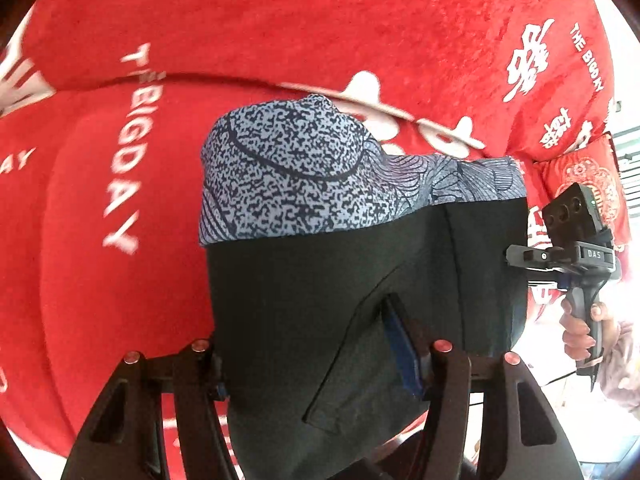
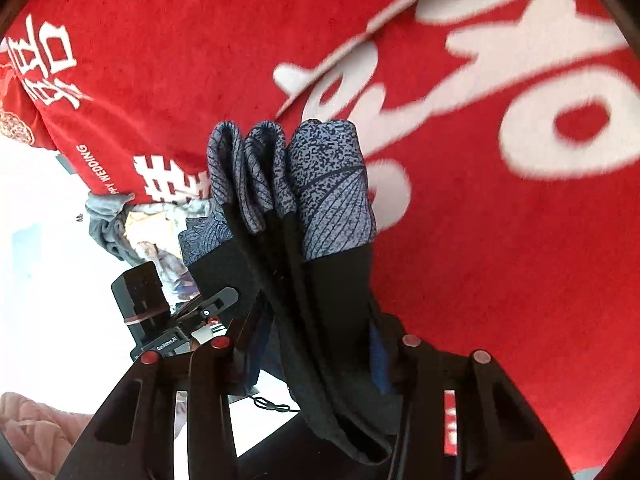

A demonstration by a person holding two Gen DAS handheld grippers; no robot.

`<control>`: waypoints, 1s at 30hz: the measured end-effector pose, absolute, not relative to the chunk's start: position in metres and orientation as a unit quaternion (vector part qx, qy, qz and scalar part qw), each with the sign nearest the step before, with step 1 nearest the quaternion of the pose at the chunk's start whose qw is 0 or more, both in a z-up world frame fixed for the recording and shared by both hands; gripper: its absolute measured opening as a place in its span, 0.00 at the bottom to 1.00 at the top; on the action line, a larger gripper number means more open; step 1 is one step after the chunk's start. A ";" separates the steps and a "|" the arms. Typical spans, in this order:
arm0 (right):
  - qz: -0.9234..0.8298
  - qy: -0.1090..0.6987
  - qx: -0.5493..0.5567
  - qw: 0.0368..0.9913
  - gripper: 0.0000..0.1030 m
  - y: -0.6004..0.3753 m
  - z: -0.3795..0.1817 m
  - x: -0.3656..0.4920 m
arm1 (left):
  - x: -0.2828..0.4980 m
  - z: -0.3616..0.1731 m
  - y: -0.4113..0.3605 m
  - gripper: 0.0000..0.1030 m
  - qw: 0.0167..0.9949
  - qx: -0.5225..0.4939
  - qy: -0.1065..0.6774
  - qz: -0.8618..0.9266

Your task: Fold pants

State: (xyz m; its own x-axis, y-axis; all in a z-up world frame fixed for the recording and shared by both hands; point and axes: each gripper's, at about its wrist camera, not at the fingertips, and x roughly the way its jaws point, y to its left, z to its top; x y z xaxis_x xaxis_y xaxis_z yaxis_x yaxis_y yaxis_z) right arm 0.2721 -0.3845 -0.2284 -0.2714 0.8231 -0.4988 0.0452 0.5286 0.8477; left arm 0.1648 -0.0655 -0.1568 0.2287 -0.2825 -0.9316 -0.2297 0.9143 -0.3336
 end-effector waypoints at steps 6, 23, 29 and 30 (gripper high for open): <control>0.370 0.723 0.273 0.516 0.45 -0.350 -0.250 0.248 | 0.131 -0.188 -0.038 0.66 0.741 -0.187 0.644 0.041; 0.294 0.744 0.220 0.558 0.74 -0.345 -0.239 0.244 | 0.121 -0.183 -0.036 0.94 0.736 -0.148 0.654 0.091; 0.274 0.741 0.184 0.584 0.81 -0.343 -0.204 0.225 | 0.112 -0.163 -0.057 0.94 0.720 -0.137 0.672 0.105; 0.271 0.742 0.177 0.586 0.82 -0.341 -0.199 0.222 | 0.111 -0.160 -0.061 0.94 0.716 -0.133 0.676 0.110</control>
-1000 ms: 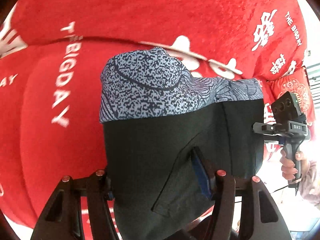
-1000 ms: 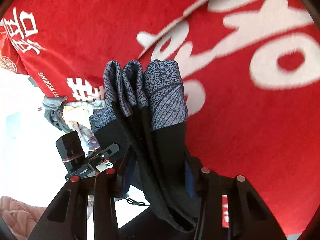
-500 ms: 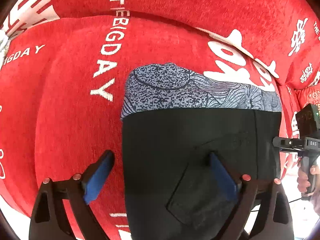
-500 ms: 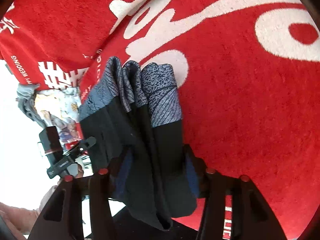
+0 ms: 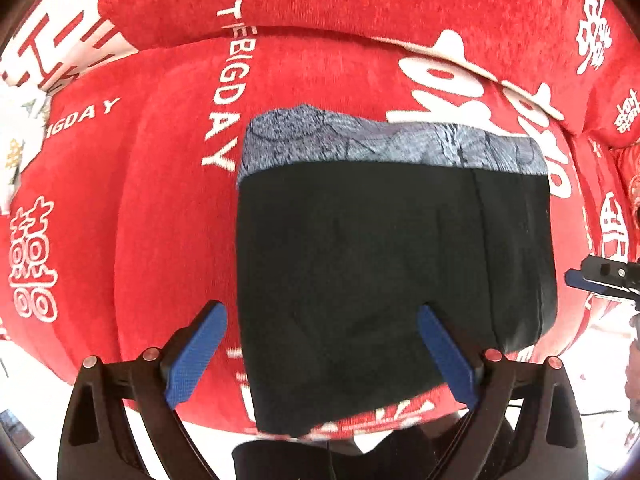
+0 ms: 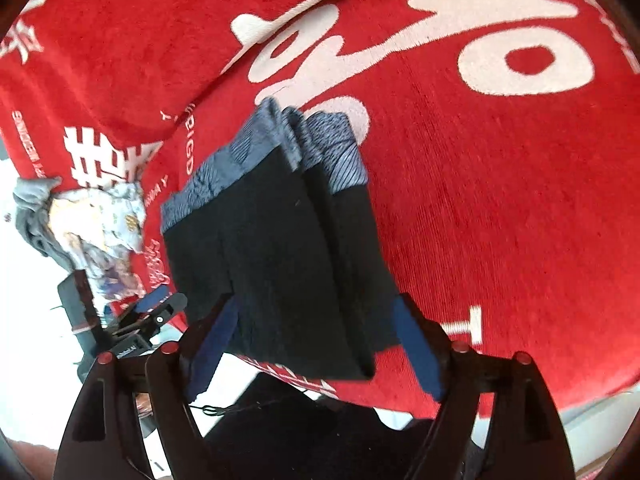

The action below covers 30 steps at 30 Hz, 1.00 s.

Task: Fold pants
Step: 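Open the right tool and withdraw from the folded trousers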

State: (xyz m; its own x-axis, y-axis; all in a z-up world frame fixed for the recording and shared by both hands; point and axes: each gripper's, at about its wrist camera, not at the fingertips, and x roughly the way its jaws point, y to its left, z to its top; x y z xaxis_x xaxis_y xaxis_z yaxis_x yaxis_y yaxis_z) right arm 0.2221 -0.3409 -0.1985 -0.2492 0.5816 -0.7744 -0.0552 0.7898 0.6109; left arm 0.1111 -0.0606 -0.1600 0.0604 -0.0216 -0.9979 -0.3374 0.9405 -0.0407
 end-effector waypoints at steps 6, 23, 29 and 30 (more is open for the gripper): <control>0.262 0.728 0.122 0.622 1.00 -0.324 -0.164 0.202 | 0.102 -0.129 -0.082 0.94 0.726 -0.095 0.667 0.137; 0.190 0.677 -0.044 0.710 1.00 -0.295 -0.090 0.172 | 0.092 -0.082 -0.093 0.94 0.717 -0.091 0.672 0.161; 0.187 0.684 -0.051 0.704 1.00 -0.292 -0.083 0.165 | 0.095 -0.072 -0.089 0.94 0.716 -0.087 0.675 0.154; 0.187 0.685 -0.049 0.702 1.00 -0.291 -0.081 0.165 | 0.095 -0.070 -0.089 0.94 0.716 -0.084 0.676 0.152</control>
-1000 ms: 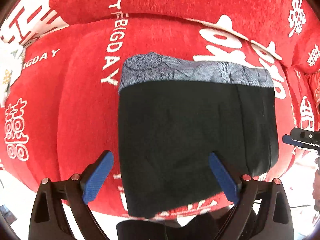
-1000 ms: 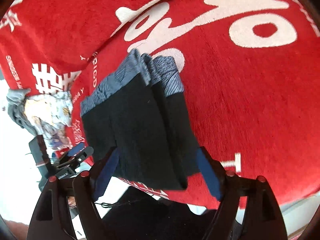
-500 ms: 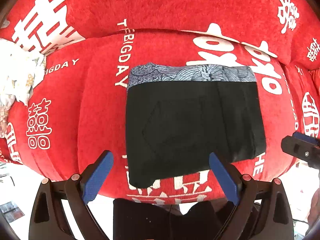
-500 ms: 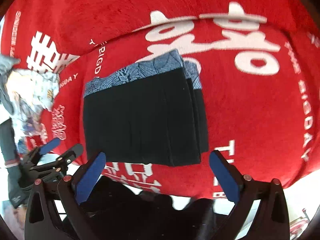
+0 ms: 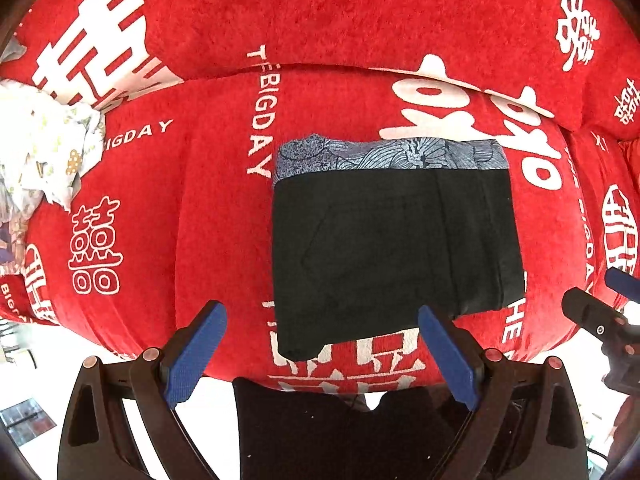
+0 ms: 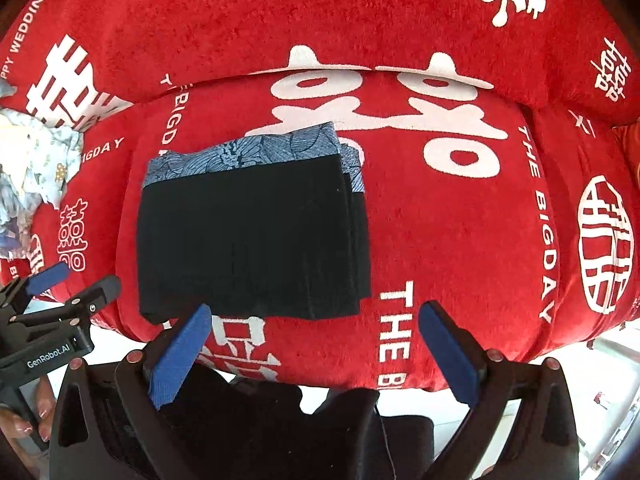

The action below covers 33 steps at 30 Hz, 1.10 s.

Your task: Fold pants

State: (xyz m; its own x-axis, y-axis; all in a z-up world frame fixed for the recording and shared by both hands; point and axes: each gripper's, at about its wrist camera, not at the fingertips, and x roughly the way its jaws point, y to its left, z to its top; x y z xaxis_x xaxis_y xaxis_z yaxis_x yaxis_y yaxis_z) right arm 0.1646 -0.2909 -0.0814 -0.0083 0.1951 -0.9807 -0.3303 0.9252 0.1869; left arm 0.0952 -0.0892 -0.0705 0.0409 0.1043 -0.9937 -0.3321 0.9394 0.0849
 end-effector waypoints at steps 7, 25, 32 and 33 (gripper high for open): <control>0.184 0.681 -0.058 0.706 1.00 -0.284 -0.074 0.165 | 0.098 -0.064 -0.095 0.94 0.717 -0.066 0.679 0.142; 0.180 0.675 -0.085 0.710 1.00 -0.272 -0.065 0.171 | 0.099 -0.058 -0.095 0.94 0.717 -0.055 0.681 0.138; 0.178 0.674 -0.092 0.711 1.00 -0.271 -0.065 0.169 | 0.097 -0.057 -0.095 0.94 0.716 -0.056 0.682 0.137; 0.177 0.674 -0.092 0.711 1.00 -0.271 -0.065 0.169 | 0.097 -0.057 -0.095 0.94 0.716 -0.056 0.682 0.137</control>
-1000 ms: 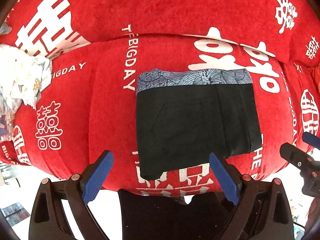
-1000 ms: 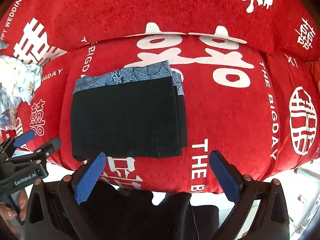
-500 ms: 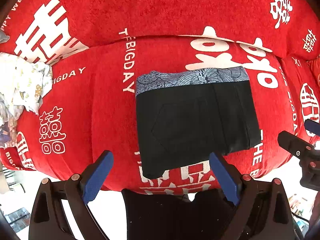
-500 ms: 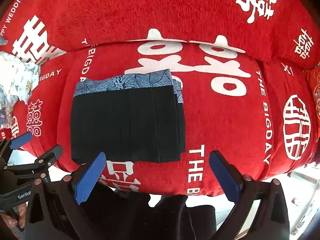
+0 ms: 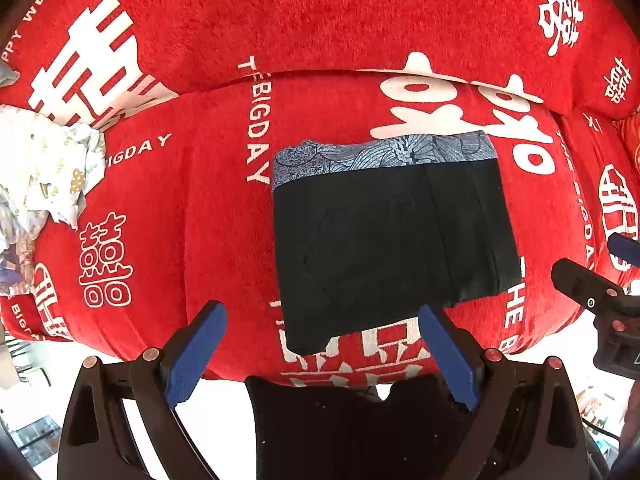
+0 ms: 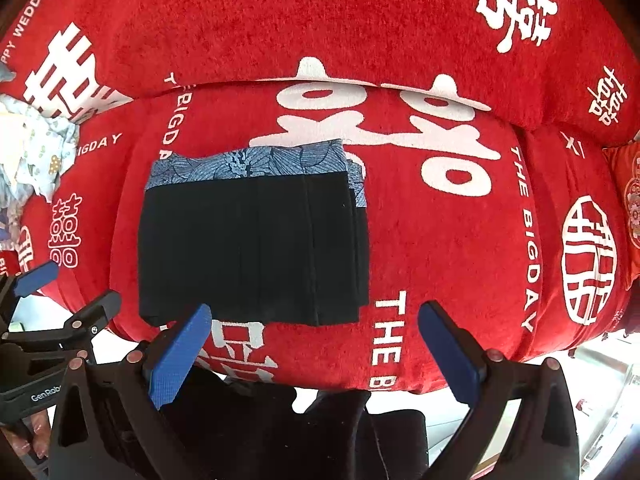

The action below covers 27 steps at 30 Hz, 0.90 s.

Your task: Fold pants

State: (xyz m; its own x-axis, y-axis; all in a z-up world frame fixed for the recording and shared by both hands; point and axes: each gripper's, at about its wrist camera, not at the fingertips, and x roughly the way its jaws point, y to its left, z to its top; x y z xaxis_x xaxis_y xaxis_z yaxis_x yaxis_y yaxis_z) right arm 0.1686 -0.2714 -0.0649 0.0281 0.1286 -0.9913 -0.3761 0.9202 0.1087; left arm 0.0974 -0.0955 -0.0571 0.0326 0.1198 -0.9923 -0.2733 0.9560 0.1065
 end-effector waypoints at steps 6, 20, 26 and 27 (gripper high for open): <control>0.177 0.673 -0.093 0.712 1.00 -0.271 -0.064 0.168 | 0.097 -0.057 -0.096 0.94 0.716 -0.055 0.682 0.137; 0.175 0.671 -0.094 0.715 1.00 -0.272 -0.063 0.171 | 0.098 -0.056 -0.095 0.94 0.717 -0.048 0.682 0.135; 0.175 0.671 -0.095 0.714 1.00 -0.272 -0.064 0.170 | 0.098 -0.055 -0.094 0.94 0.718 -0.048 0.681 0.135; 0.175 0.671 -0.095 0.714 1.00 -0.272 -0.064 0.170 | 0.098 -0.055 -0.094 0.94 0.718 -0.048 0.681 0.135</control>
